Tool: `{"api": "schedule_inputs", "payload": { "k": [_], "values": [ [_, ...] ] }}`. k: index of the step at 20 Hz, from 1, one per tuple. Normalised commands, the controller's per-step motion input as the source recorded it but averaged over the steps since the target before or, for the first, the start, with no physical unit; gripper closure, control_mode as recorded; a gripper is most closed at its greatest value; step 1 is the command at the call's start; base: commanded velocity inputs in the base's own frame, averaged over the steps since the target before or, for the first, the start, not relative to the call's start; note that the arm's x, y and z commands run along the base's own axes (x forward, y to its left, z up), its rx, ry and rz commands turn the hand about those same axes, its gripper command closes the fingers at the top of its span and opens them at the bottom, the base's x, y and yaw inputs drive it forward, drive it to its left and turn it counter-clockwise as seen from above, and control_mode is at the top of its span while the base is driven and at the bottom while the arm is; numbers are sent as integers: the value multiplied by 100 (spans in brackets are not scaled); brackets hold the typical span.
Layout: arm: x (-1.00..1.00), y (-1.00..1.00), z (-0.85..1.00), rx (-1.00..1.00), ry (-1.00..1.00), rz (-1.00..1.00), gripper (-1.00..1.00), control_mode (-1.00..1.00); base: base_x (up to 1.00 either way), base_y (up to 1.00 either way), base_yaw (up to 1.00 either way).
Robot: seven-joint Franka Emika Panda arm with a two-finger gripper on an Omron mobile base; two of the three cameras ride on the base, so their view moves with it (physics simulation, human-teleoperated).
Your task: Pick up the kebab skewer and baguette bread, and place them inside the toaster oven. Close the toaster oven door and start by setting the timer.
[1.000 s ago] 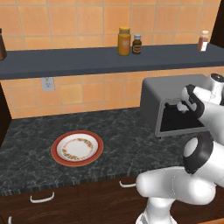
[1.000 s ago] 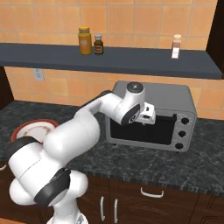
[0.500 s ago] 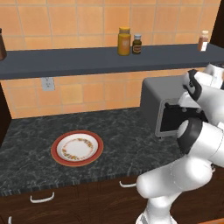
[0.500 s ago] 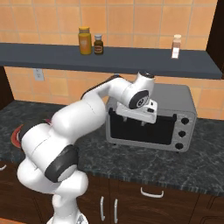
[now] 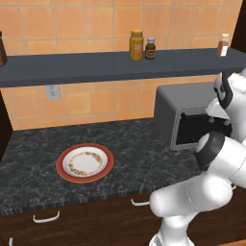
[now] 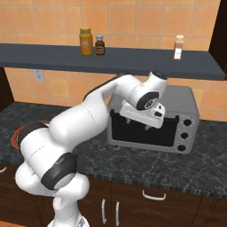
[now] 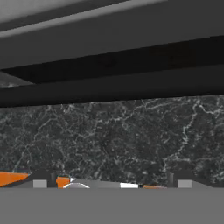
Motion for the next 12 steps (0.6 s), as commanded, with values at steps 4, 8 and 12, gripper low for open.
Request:
{"api": "schedule_inputs", "payload": {
  "k": [4, 8, 12],
  "values": [
    [-56, 3, 0, 0, -20, -1, -100, -100, 0, 0, 0],
    [-61, -42, 0, -2, -17, 0, -100, -100, 0, 0, 0],
    [-57, -51, 0, -11, -23, 1, -100, -100, 0, 0, 0]
  ]
}}
